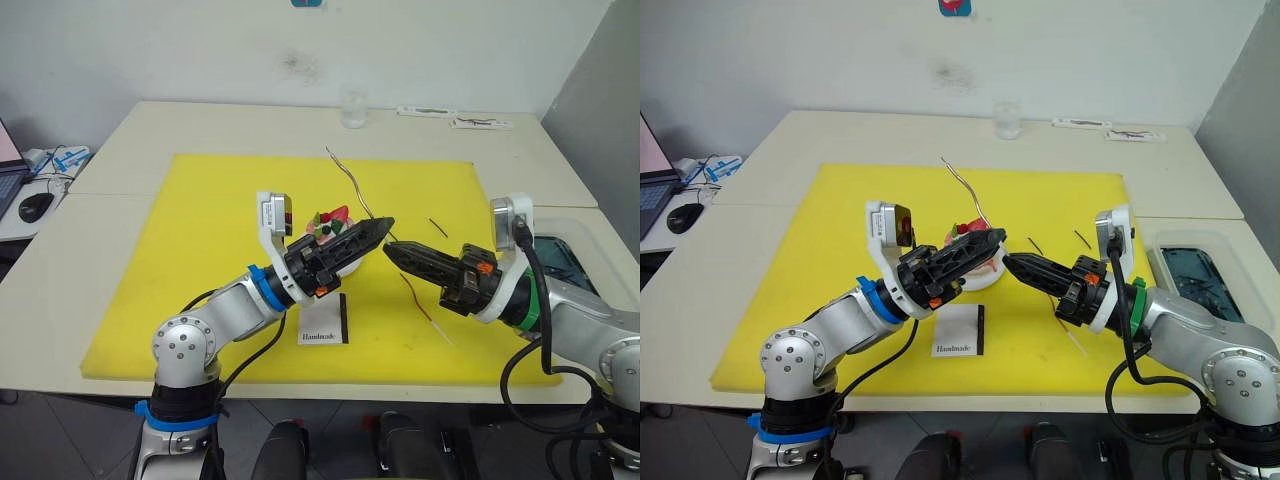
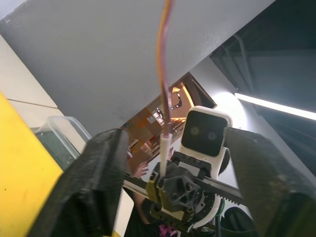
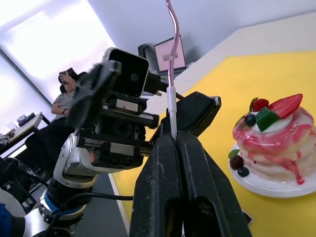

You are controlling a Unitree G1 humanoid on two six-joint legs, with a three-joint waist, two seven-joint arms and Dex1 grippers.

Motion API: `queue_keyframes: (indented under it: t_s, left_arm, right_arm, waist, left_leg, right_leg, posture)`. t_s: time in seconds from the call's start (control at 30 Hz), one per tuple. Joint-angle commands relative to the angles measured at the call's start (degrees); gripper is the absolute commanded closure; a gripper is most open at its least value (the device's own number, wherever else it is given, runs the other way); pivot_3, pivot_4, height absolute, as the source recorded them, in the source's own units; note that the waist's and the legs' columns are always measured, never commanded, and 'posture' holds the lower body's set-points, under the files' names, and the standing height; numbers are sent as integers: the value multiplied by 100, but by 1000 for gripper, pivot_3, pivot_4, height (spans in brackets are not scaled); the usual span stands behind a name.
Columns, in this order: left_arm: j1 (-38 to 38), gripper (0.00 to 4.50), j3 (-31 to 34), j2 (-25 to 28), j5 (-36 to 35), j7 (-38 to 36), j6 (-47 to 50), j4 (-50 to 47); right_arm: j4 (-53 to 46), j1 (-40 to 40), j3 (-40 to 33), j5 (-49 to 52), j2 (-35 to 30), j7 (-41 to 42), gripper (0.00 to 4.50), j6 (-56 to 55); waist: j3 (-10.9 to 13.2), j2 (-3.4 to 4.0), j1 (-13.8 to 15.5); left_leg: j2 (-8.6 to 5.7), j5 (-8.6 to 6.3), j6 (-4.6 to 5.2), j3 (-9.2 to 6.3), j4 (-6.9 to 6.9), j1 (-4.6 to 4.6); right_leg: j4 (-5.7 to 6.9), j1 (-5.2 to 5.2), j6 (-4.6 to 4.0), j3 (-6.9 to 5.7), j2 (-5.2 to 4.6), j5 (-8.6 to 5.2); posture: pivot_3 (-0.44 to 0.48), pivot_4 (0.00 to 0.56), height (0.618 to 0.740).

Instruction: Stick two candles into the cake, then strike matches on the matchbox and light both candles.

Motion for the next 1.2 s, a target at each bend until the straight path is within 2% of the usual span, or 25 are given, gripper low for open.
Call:
queue_keyframes:
  t_s: [0.03,0.23,0.5,0.6,0.77,0.9,1.03,1.13,1.2]
  left_arm:
    - [-66,2444,-31,4,-184,-97,-51,-103]
    - [-70,4416,-49,28,-228,-128,-37,-116]
    - [-56,4471,-40,111,-239,-165,-42,-112]
    - [-68,4500,-41,153,-180,-215,-49,-114]
    - [-175,4500,3,355,276,-359,-123,-213]
    - [-393,4500,330,896,729,-389,-249,-426]
    - [-432,4500,705,1817,1549,-712,-381,-516]
    - [-378,4500,838,2450,2586,-1150,-776,-220]
    - [-380,4500,871,2647,3178,-1369,-1095,134]
  right_arm:
    - [-231,-113,14,217,-79,-40,4500,-177]
    - [-244,-97,97,291,-143,-54,4500,-274]
    - [-224,-29,152,508,-197,-6,4500,-274]
    - [-223,19,138,548,-227,-11,3916,-324]
    - [-258,31,118,198,-468,131,2223,-274]
    - [-374,186,11,-484,-875,486,2223,-320]
    - [-524,228,153,-1885,-1286,1051,2223,-685]
    - [-533,-6,407,-2613,-1320,1368,2223,-960]
    - [-529,-275,582,-2865,-1259,1525,2223,-1032]
  waist:
    - [0,0,0]
    - [0,0,0]
    - [0,0,0]
    - [0,0,0]
    - [0,0,0]
    - [0,0,1]
    - [1,0,-19]
    - [1,0,-22]
    - [2,2,-18]
  left_leg:
    - [0,0,0,0,0,0]
    - [0,0,0,0,0,-4]
    - [0,0,0,-1,-1,-11]
    - [0,0,0,-1,-1,-14]
    - [0,0,0,-2,-1,-16]
    - [0,0,0,-2,-2,-18]
    - [1,0,0,1,-6,-31]
    - [2,0,-1,4,-10,-32]
    - [2,0,-1,4,-11,-38]
  right_leg:
    - [-1,0,-1,0,0,-1]
    - [-3,-1,-1,0,0,-1]
    - [-5,-5,-3,-1,0,-3]
    - [-7,-6,-4,-1,0,-3]
    - [-7,-9,-4,-1,0,-3]
    - [-10,-11,-5,-1,0,-4]
    - [-7,-31,-7,0,1,-5]
    - [-9,-37,-10,-1,1,-7]
    - [-8,-44,-10,0,2,-7]
  posture:
    - [0,150,740]
    - [0,150,740]
    - [0,150,740]
    - [0,150,740]
    - [0,150,740]
    - [0,150,740]
    - [0,150,740]
    - [0,150,740]
    - [0,150,740]
